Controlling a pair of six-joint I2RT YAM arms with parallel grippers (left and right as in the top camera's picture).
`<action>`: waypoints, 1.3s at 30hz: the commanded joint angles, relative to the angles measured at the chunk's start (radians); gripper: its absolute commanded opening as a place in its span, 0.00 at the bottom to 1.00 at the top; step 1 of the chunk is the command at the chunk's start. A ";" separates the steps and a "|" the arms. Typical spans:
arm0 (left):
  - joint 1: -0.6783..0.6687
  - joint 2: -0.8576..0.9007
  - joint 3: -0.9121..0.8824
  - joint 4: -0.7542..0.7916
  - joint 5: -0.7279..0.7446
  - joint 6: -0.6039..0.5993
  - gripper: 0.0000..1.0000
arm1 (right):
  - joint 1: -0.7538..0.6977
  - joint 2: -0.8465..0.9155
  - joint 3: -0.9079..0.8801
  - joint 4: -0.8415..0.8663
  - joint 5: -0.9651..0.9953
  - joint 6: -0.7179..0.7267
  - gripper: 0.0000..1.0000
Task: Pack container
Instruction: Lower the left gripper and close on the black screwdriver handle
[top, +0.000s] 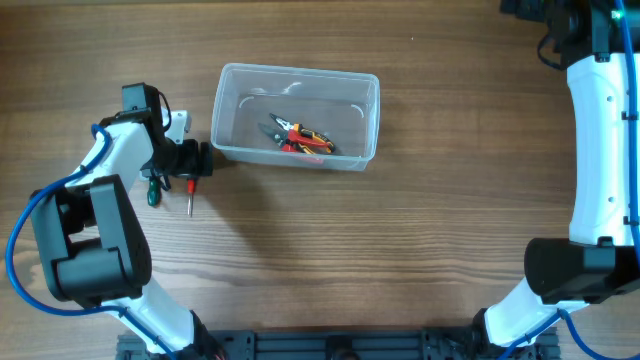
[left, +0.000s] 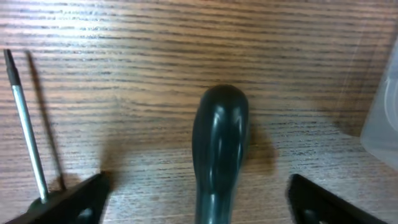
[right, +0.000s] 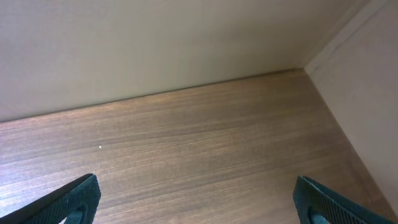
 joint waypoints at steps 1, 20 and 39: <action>0.004 0.024 0.014 0.007 0.002 0.002 0.65 | 0.004 -0.006 0.004 0.002 -0.001 0.018 1.00; 0.003 0.024 0.015 0.042 0.002 0.002 0.19 | 0.004 -0.006 0.004 0.002 -0.001 0.018 1.00; 0.003 0.020 0.020 0.044 0.039 0.002 0.04 | 0.004 -0.006 0.004 0.002 -0.001 0.018 1.00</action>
